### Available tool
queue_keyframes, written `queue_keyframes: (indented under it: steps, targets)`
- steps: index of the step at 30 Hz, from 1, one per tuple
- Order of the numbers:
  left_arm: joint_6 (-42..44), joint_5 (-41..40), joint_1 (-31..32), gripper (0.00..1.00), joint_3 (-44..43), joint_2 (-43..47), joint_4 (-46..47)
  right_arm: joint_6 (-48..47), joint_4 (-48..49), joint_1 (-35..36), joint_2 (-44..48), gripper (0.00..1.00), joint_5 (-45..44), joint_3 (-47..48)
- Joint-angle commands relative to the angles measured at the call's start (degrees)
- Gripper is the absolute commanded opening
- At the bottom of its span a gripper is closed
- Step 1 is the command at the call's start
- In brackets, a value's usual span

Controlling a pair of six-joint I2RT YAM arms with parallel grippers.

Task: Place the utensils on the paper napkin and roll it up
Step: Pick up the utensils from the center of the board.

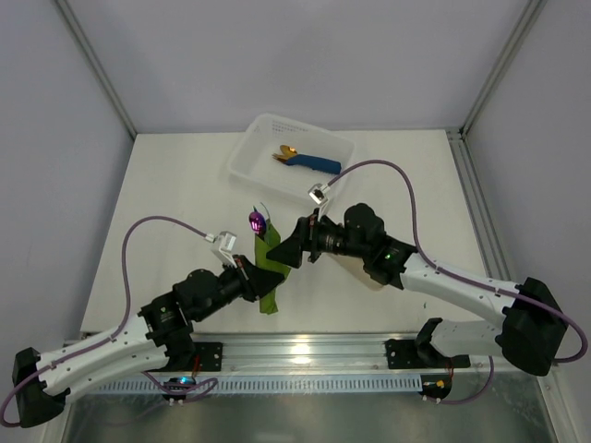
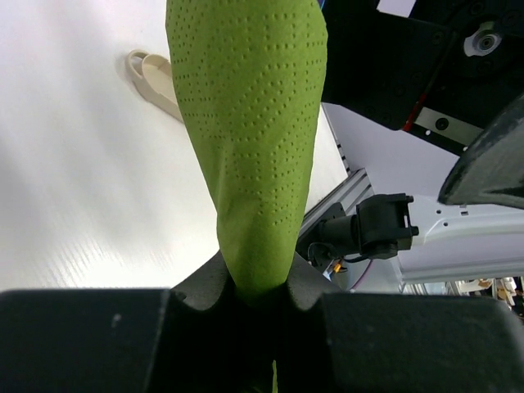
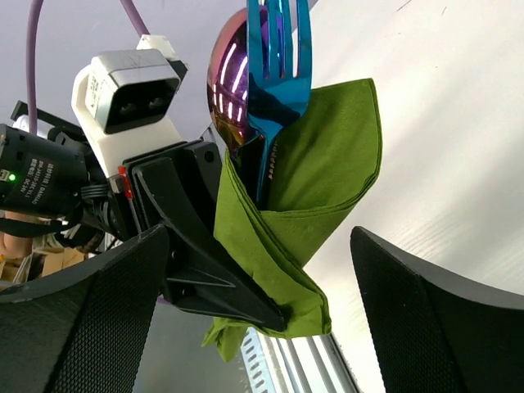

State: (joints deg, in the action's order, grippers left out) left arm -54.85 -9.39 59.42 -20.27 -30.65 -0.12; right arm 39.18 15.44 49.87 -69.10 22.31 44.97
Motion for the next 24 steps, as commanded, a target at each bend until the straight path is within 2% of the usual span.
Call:
queue_keyframes:
  steps: [1,12,19,21,24]
  targets:
    - [1.33,-0.81,0.26,0.0,-3.37,0.77,3.02,0.89,4.93,-0.03,-1.56,0.95,2.74,-0.85]
    - [-0.25,1.12,0.26,0.0,-3.02,-0.54,7.06,3.97,14.7,-0.21,-7.09,0.98,4.32,-1.47]
    - [-1.22,1.83,0.26,0.0,-2.49,-1.78,9.61,8.72,25.42,-0.38,-11.05,0.82,6.87,-1.82]
    - [-1.22,1.57,0.26,0.0,-2.49,-1.43,9.61,8.98,25.87,-0.38,-11.49,0.76,6.96,-1.55]
    - [-1.31,1.3,0.26,0.0,-2.49,-0.9,9.26,9.25,26.31,-0.38,-12.02,0.73,7.05,-1.64]
